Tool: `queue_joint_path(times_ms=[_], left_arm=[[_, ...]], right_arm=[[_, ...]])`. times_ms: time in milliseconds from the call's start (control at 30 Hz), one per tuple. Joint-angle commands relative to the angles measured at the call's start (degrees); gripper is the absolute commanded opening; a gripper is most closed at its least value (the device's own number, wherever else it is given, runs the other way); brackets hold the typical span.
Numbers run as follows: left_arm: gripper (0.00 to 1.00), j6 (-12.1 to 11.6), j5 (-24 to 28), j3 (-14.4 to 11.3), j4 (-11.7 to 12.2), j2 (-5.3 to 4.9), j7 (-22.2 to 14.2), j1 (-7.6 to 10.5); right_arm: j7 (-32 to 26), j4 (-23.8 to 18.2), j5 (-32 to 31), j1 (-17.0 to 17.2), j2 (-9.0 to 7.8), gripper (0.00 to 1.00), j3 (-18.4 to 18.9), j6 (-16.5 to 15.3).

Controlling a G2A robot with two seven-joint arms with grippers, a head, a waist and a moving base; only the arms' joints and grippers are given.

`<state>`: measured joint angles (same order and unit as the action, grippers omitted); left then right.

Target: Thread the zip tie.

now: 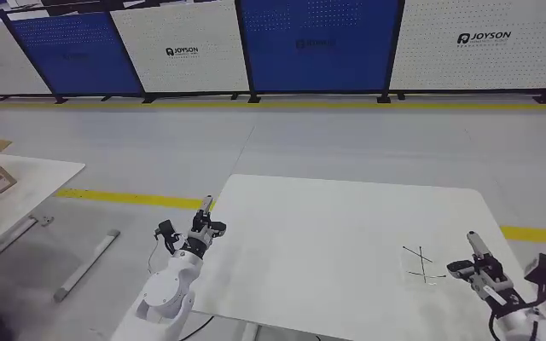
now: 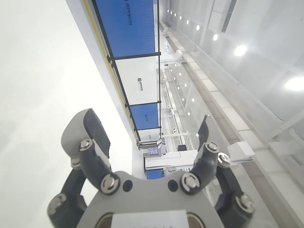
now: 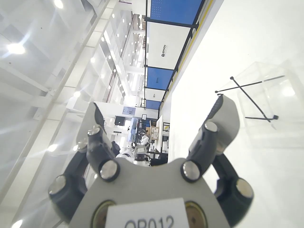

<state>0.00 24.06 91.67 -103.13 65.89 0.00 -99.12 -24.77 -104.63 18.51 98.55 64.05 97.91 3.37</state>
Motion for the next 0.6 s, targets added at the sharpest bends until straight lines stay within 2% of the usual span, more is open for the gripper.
queue_joint_path(times_ms=[0,167,267,300,367,433,567], left_arm=[[1.00,0.0,0.0,0.0,0.0,0.00,0.0,0.00],[1.00,0.0,0.0,0.0,0.0,0.00,0.0,0.00],[1.00,0.0,0.0,0.0,0.0,0.00,0.0,0.00],[1.00,0.0,0.0,0.0,0.0,0.00,0.0,0.00],[1.00,0.0,0.0,0.0,0.0,0.00,0.0,0.00],[1.00,0.0,0.0,0.0,0.0,0.00,0.0,0.00],[1.00,0.0,0.0,0.0,0.0,0.00,0.0,0.00]], right_arm=[[0.0,0.0,0.0,0.0,0.00,1.00,0.0,0.0],[-0.6,-0.2,-0.1,-0.1,-0.03,1.00,-0.1,-0.2],[-8.6,0.7,-0.6,-1.6,-0.62,1.00,1.1,-0.8],[-13.1,1.1,-0.7,-2.5,-0.95,1.00,1.7,-0.8],[-17.5,2.1,-1.3,-3.9,-1.41,1.00,2.9,-0.5],[-24.4,3.7,-2.9,-6.3,-2.02,1.00,2.6,0.8],[-31.3,7.0,-6.1,-10.9,-2.74,1.00,1.0,0.0]])
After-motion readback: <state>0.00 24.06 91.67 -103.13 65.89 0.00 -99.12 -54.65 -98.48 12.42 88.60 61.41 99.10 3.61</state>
